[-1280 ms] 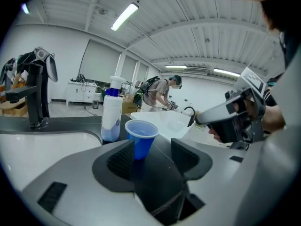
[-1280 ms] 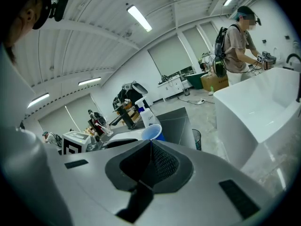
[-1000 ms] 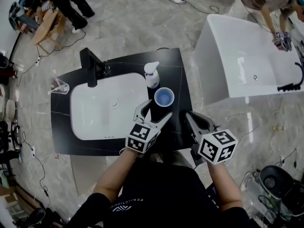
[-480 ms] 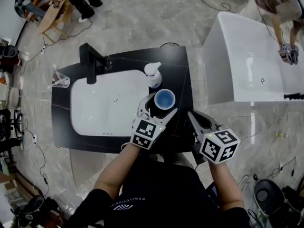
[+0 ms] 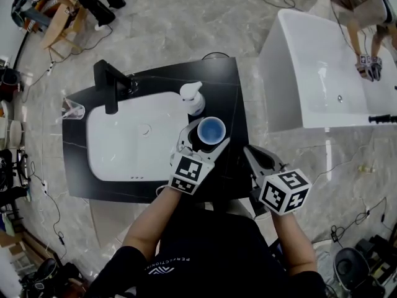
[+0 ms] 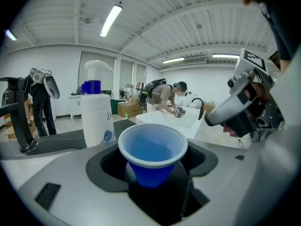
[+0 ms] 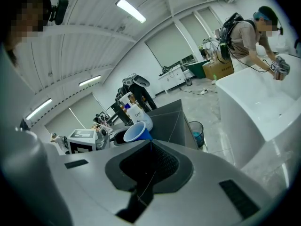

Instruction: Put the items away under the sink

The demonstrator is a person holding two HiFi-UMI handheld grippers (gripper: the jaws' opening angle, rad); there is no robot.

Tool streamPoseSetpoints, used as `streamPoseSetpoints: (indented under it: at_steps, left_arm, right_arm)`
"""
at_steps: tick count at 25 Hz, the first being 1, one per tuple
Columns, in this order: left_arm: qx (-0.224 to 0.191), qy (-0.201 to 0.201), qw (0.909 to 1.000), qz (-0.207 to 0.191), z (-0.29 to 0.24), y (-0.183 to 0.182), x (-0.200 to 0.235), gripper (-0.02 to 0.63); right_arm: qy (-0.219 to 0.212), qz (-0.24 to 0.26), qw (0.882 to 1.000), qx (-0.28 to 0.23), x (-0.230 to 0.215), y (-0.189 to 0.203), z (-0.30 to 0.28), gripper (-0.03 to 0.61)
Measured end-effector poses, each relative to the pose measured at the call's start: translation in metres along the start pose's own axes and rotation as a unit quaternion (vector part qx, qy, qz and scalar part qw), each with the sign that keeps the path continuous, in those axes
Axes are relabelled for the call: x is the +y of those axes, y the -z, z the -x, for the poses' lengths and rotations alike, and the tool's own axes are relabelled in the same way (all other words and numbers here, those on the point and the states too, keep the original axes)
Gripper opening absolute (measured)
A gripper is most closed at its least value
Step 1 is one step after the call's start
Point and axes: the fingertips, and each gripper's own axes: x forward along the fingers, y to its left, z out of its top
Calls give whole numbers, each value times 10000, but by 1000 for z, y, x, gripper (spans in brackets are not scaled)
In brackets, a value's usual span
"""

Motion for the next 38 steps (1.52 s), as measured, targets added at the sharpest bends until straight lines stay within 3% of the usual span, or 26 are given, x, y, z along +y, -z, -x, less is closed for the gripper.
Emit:
streamPoseSetpoints:
  at_steps: [7, 13, 28, 38]
  left_arm:
    - [-117, 87, 9998, 152, 12, -9, -2, 325]
    - [-137, 456, 9980, 422, 30, -10, -7, 318]
    - [-93, 1003, 9945, 298, 107, 5, -8, 314]
    - [-99, 1295, 9915, 16, 184, 32, -7, 314]
  right_arm:
    - [-10, 31, 10000, -17, 5, -1, 0, 35]
    - [-26, 116, 9999, -65, 24, 2, -4, 35]
    - [223, 276, 9990, -282, 97, 30, -6, 35]
    - [528, 196, 9969, -550, 160, 78, 1, 35]
